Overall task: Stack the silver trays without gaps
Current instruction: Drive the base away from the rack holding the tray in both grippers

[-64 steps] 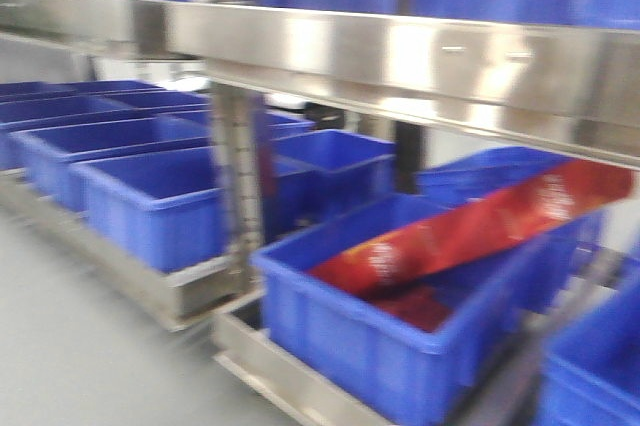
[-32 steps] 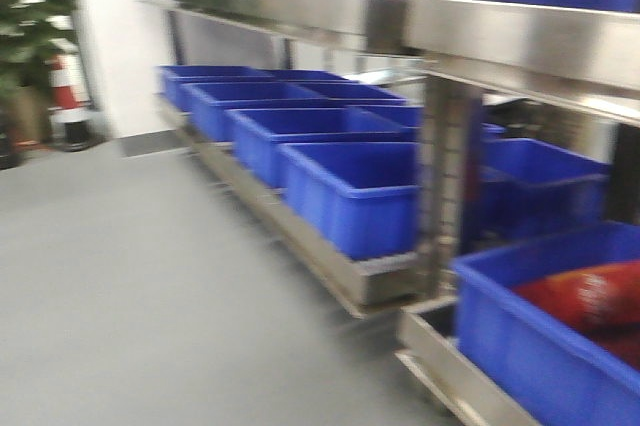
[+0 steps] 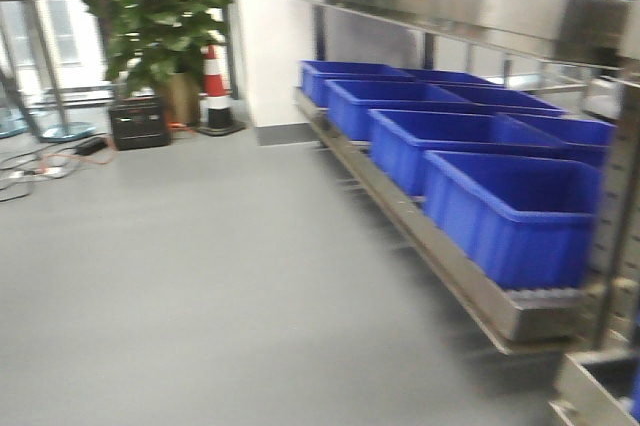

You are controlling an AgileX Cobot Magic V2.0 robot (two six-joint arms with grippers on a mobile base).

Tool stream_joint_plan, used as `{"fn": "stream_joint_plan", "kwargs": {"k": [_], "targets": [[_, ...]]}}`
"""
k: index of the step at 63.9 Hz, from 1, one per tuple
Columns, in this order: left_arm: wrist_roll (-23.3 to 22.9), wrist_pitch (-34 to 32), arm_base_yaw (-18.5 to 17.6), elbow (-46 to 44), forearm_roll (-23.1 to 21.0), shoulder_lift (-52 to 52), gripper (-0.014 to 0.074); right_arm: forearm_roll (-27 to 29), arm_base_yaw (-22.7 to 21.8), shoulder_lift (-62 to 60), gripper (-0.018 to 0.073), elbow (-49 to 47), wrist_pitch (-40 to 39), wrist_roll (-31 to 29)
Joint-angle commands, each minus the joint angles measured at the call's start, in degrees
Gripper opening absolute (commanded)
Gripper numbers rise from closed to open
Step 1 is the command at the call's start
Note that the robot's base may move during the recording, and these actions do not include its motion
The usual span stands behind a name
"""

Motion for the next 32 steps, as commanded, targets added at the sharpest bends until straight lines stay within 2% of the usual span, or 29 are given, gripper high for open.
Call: {"fn": "stream_joint_plan", "kwargs": {"k": [1,32], "targets": [[0.7,-2.1,-0.4,-0.3,0.5,-0.8,-0.0016,-2.0,0.0,-0.6,-0.0070,-0.2,-0.5,-1.3],[0.7,-2.1,-0.4,-0.3,0.5,-0.8,-0.0016,-2.0,0.0,-0.6,-0.0070,-0.2,-0.5,-1.3]]}}
